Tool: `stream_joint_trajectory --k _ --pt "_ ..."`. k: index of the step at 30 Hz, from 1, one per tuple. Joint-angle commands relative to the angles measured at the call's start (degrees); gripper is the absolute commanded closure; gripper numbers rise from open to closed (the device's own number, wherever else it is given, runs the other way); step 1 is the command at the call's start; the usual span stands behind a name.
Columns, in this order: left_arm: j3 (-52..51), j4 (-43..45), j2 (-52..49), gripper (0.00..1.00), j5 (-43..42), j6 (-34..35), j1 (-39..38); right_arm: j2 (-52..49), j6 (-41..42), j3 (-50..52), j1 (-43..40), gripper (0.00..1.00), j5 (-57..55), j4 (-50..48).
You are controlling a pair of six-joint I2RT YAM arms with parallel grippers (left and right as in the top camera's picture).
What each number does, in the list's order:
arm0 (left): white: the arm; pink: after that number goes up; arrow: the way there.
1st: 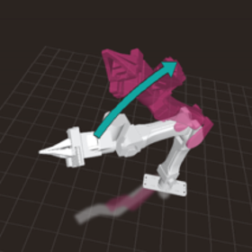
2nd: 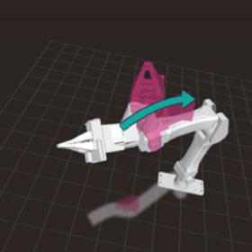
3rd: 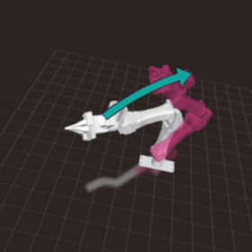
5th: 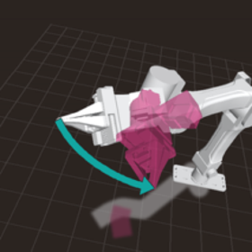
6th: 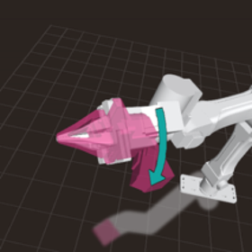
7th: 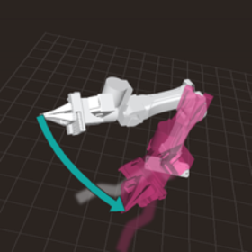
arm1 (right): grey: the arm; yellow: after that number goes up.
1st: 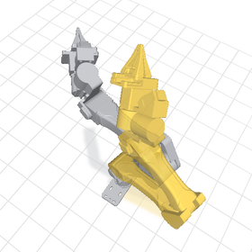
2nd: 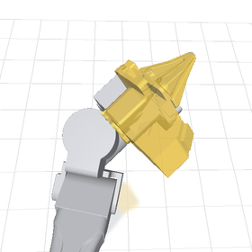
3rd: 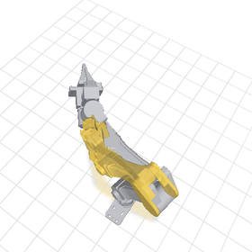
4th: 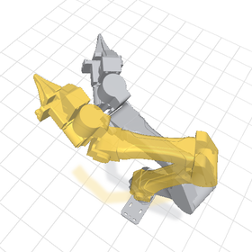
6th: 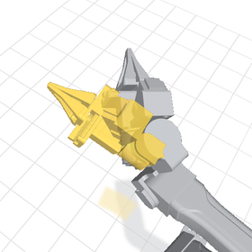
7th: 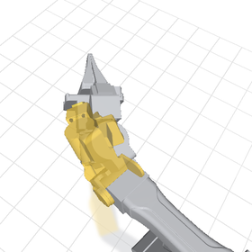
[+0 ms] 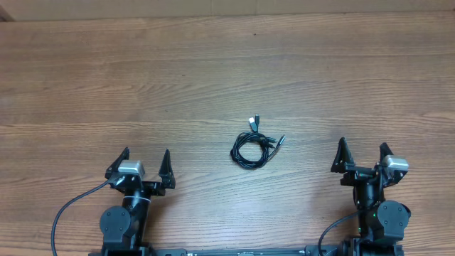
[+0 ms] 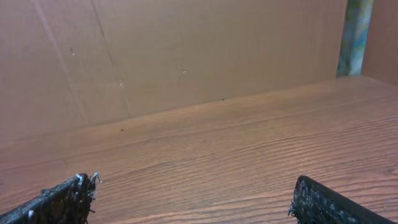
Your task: Untangle cables
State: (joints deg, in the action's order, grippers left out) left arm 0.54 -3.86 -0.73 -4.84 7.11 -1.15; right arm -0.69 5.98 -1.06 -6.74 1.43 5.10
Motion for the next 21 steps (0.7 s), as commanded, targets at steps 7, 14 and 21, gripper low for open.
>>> stream_joint_trajectory --k 7,14,21 --pt "2.73 -2.10 0.46 0.00 -2.56 0.81 -0.37 0.52 0.20 0.59 0.02 0.00 -0.50 -0.28" --pt "6.88 -6.69 0.44 0.00 -3.37 0.79 -0.37 0.52 0.20 0.59 0.02 0.00 -0.50 -0.28" --pt "7.61 -8.17 0.42 0.00 -5.99 3.23 -0.37 0.52 0.20 0.59 0.02 0.00 -0.50 -0.28"
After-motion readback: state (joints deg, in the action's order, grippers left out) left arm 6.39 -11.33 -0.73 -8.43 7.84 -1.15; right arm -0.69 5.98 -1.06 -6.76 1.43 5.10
